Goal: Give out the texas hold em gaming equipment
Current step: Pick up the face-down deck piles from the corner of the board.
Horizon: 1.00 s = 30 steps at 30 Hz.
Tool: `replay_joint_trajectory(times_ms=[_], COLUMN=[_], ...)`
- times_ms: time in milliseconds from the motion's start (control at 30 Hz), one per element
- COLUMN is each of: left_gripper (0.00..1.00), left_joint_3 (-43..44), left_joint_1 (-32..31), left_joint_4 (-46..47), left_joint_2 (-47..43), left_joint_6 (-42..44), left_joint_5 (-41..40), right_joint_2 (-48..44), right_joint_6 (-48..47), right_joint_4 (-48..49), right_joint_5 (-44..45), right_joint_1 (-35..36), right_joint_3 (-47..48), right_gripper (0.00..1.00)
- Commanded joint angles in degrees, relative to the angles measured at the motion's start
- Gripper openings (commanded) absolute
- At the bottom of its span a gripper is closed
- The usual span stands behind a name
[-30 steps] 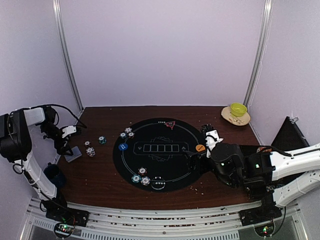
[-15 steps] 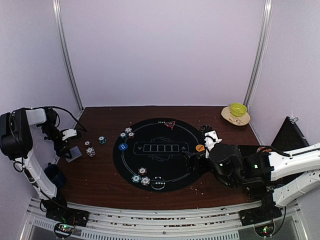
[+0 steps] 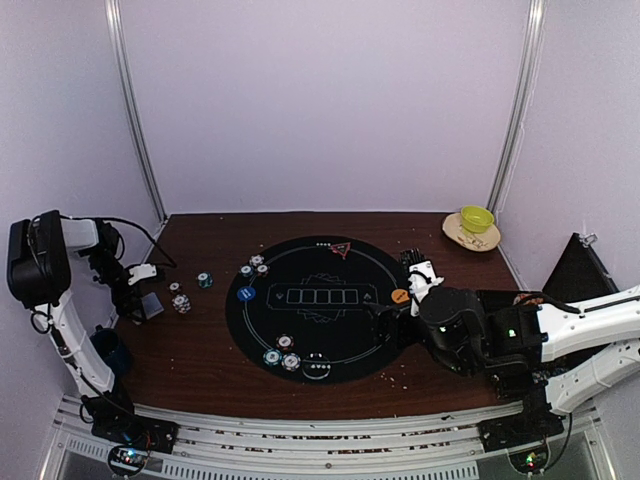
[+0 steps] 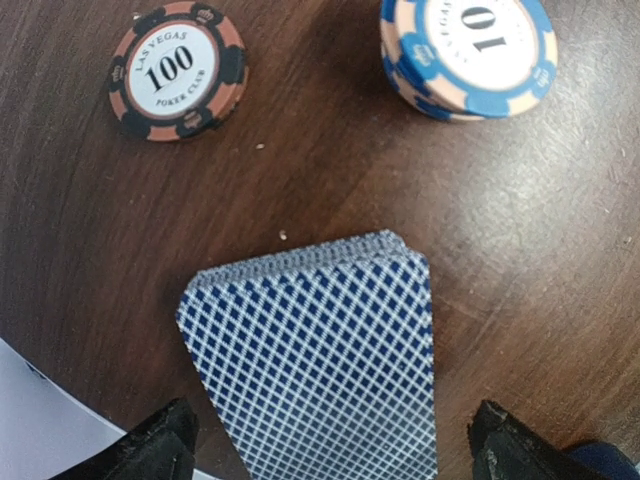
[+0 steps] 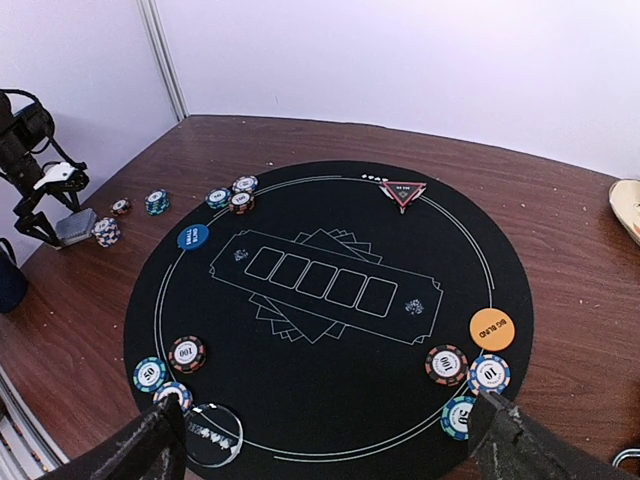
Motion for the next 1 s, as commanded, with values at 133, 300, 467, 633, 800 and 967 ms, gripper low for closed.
replay_joint_trajectory(times_ms=[133,300,467,633,800,967], left_gripper=[0.98,0.98,0.98,0.98,0.98,0.98], left_joint_3=[1.4,1.7,1.4,0.7,-2.4,-5.5], left_joint_1=[0.5,0.3,-0.4,-1.3,-2.0,-2.0], left_joint_4=[0.8,1.2,1.6,2.4,4.9,6.9], left_joint_2=[2.4,3.7,4.7,4.9,3.1,1.1], left_joint_6=[-1.7,-2.7,-3.7,-5.4,-7.4,-7.7], left_joint_5=[0.3,0.3,-0.1,-1.6,-3.7,-4.4], right_joint_2=[-0.7,-0.7,-0.6,-0.6,-0.8,-1.1], right_joint_6=[-0.6,-0.7,-0.8,-0.8,-0.9,-0.8], right_joint_4=[1.0,1.0,1.0,1.0,1.0,0.9], right_joint_5=[-0.2,-0.1,0.0,0.1,0.2,-0.1], right_joint_1=[0.3,0.4,0.3,0.3,0.3,0.3], right_joint_3=[-0.9,-0.9,-0.8,-0.9,-0.9,-0.9], right_gripper=[1.00,1.00,1.00,1.00,1.00,1.00])
